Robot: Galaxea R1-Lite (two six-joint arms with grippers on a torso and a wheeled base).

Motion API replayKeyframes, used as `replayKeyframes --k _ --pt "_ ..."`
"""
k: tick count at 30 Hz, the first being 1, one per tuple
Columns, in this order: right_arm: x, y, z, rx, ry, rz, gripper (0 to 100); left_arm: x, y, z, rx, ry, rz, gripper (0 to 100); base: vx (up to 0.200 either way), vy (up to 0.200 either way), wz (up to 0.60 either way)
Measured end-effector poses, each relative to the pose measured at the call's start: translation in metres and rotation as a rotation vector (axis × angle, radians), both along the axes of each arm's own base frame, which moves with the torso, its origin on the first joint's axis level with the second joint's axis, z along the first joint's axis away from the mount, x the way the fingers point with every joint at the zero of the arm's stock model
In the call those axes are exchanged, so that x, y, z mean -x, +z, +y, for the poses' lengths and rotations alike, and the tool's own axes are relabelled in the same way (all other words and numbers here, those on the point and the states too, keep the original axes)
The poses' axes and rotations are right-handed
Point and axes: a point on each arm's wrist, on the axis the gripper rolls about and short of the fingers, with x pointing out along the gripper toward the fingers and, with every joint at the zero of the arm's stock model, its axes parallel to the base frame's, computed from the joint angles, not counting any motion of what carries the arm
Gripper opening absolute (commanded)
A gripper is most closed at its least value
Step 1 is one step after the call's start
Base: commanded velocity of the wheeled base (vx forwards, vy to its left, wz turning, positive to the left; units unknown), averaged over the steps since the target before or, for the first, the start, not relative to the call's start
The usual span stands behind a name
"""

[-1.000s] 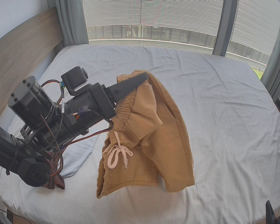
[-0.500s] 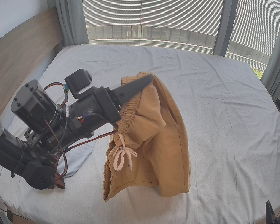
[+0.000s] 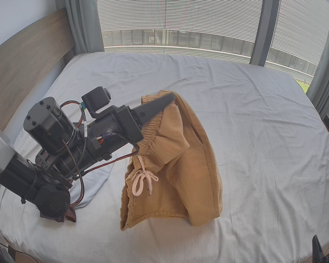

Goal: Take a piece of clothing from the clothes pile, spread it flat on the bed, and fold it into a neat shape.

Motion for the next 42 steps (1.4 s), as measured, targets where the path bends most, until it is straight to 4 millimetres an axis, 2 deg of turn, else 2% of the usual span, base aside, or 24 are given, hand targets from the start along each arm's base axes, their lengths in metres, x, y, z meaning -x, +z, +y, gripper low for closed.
replayKeyframes --k 9,42 --pt "0.0 0.0 0.0 -0.002 0.001 -0.001 100 -0.013 -0.007 0.004 -0.009 0.032 0.01 0 0.0 0.0 0.0" --pt "0.0 0.004 0.0 -0.018 0.016 -0.042 100 -0.02 -0.008 0.014 -0.012 0.069 0.012 0 0.0 0.0 0.0"
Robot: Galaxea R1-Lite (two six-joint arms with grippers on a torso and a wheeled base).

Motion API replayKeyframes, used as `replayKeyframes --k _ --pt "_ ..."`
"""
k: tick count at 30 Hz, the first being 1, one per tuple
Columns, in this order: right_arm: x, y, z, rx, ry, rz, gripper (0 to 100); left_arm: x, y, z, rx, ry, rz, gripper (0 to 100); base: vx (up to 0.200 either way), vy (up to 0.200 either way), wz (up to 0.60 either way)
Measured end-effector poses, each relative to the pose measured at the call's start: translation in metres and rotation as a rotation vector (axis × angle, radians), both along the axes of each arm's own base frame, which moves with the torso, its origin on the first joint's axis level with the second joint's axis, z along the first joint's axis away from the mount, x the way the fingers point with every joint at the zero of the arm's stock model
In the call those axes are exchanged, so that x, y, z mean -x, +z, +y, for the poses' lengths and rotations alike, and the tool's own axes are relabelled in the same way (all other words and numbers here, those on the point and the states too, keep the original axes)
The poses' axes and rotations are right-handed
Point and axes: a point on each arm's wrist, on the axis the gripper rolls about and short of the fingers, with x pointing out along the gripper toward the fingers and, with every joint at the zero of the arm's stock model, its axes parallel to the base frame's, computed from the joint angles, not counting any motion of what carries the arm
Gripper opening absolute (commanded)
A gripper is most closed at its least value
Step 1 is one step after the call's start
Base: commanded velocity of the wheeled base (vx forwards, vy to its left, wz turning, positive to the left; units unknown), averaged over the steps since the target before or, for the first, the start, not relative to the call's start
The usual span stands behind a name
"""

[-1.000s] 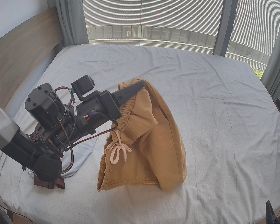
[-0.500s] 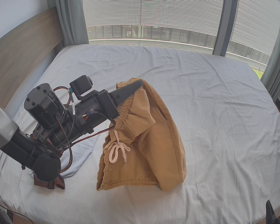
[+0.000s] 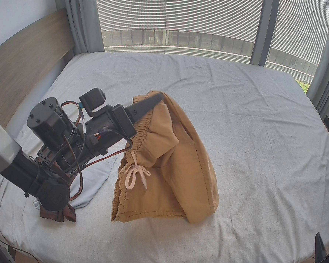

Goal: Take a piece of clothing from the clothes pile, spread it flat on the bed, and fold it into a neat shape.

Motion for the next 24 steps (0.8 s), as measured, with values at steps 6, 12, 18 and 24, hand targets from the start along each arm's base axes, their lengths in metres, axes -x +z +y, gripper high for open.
replayKeyframes --k 6,12,18,24 --pt "0.005 0.039 0.0 -0.028 0.039 -0.123 100 -0.001 0.0 0.001 0.0 0.004 -0.002 0 0.0 0.0 0.0" --pt "-0.009 0.08 0.0 -0.149 0.172 -0.087 100 -0.001 0.001 0.001 0.002 0.004 -0.005 0 0.0 0.0 0.0" --pt "-0.044 0.122 0.007 -0.356 0.365 -0.008 100 -0.001 0.002 0.002 0.003 0.005 -0.007 0 0.0 0.0 0.0" --pt "-0.09 0.141 0.025 -0.414 0.459 0.08 100 -0.001 0.003 0.002 0.004 0.007 -0.009 0 0.0 0.0 0.0"
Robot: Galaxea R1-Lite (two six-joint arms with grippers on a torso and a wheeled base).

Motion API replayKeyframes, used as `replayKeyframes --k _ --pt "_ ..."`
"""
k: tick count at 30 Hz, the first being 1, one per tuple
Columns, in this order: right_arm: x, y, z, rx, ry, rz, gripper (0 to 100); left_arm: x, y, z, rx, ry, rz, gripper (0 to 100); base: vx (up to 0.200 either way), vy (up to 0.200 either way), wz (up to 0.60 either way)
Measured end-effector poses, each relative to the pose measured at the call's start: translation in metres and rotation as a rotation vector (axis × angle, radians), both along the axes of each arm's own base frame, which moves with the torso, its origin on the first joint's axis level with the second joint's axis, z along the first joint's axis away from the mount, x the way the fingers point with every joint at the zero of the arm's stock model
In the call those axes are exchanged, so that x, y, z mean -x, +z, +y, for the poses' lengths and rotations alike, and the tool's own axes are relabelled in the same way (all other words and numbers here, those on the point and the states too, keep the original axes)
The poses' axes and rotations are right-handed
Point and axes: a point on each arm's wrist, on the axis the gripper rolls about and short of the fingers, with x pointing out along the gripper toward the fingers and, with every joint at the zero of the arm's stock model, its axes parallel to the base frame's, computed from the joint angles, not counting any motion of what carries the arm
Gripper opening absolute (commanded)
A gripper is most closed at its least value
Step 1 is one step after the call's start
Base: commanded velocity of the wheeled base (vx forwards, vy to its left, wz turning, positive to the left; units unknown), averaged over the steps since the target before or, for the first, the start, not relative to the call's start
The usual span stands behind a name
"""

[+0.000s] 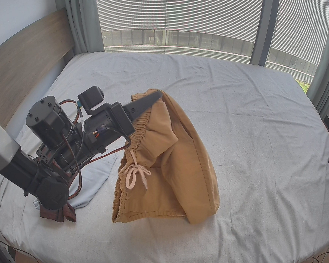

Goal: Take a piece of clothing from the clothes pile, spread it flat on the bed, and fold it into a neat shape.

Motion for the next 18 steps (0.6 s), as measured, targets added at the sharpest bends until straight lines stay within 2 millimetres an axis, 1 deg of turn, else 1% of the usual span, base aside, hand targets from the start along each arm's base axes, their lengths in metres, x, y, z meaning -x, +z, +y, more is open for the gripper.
replayKeyframes --k 4,7,12,18 --pt "-0.031 0.003 0.013 -0.012 0.038 0.027 100 0.0 0.0 0.0 0.0 0.001 0.0 0 0.0 0.0 0.0" --pt "-0.052 -0.001 0.023 -0.016 0.055 0.061 100 -0.001 0.0 0.001 0.001 0.003 0.0 0 0.0 0.0 0.0" --pt "-0.084 -0.013 0.035 -0.029 0.072 0.145 100 -0.002 0.0 0.003 0.001 0.012 0.0 0 0.0 0.0 0.0" --pt "-0.111 -0.03 0.046 -0.028 0.095 0.224 100 -0.005 -0.001 0.006 -0.001 0.023 0.002 0 0.0 0.0 0.0"
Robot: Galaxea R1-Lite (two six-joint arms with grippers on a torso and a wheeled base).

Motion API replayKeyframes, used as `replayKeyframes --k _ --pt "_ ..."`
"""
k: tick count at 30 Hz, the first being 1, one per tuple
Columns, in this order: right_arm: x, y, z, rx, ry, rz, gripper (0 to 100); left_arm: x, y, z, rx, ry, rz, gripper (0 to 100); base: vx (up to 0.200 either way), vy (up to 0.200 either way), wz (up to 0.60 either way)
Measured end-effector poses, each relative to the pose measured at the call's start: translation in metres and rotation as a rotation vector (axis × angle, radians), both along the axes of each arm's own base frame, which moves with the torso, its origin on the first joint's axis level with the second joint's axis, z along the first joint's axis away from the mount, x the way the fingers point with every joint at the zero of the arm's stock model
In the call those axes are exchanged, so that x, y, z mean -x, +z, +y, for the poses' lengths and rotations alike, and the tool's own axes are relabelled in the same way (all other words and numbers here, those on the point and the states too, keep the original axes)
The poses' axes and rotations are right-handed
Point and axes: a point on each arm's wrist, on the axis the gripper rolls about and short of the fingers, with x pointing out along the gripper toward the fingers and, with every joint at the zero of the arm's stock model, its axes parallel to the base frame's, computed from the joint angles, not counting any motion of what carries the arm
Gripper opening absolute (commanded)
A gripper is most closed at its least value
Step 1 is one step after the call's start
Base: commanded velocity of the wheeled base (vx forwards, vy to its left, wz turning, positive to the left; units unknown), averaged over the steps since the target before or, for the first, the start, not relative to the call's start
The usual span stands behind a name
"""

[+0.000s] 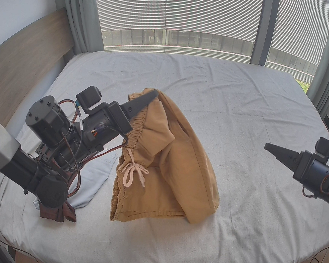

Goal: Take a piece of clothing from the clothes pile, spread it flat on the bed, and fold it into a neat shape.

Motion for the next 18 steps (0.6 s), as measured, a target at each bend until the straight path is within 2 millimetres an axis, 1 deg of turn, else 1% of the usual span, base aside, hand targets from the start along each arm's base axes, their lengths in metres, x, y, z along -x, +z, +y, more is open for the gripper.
replayKeyframes --k 9,15,18 --pt "-0.035 -0.029 0.014 0.02 0.011 0.068 100 -0.003 -0.001 0.005 -0.001 0.016 0.001 0 0.0 0.0 0.0" --pt "-0.05 -0.051 0.021 0.035 0.041 0.125 100 -0.005 -0.001 0.005 -0.002 0.02 0.0 0 0.0 0.0 0.0" --pt "-0.053 -0.061 0.022 0.046 0.052 0.165 100 -0.005 -0.001 0.005 -0.003 0.021 0.0 0 0.0 0.0 0.0"
